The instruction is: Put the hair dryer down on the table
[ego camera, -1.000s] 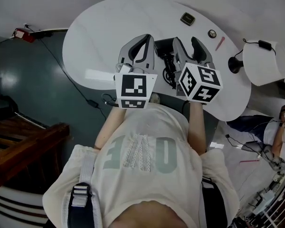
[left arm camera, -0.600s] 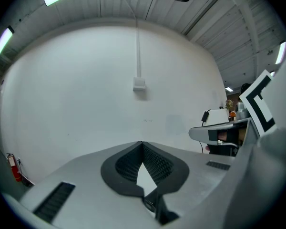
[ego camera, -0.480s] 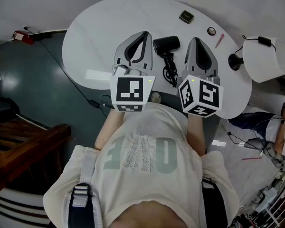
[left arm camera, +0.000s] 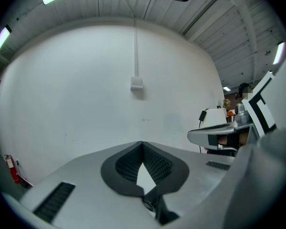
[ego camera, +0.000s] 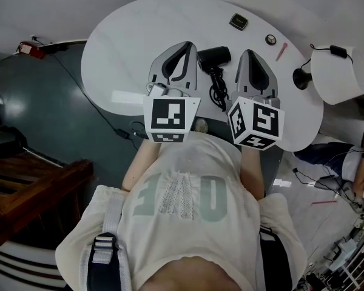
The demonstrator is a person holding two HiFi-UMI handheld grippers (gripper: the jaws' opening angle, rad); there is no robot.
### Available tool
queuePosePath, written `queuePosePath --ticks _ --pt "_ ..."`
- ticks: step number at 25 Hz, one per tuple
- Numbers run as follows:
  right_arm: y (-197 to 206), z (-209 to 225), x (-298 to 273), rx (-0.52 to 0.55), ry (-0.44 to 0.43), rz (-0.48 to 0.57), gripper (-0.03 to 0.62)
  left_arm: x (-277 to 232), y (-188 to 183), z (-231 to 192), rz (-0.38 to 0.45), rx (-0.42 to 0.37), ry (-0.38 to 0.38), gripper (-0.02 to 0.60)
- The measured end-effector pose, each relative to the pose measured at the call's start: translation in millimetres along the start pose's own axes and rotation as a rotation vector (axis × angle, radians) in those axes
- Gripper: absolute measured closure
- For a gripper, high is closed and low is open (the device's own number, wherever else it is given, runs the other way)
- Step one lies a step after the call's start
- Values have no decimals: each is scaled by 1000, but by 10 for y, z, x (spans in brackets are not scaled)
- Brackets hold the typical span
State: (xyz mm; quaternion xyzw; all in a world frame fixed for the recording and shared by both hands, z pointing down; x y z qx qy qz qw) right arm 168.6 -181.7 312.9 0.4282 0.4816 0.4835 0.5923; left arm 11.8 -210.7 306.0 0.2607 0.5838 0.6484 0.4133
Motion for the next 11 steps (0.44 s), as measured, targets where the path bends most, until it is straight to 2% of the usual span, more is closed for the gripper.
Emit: queuePosePath --ticks 11 --pt "40 -3 -17 8 -6 -13 589 -17 -5 -11 -8 -4 1 580"
Point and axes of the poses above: the fingertips, and each gripper's own axes: x backward along the fingers, z to its right, y out of its underside, the point moved 6 cm from there along x, backward along the fingers, and after that the axes turned 7 degrees about -x, right-handed, at the moved point
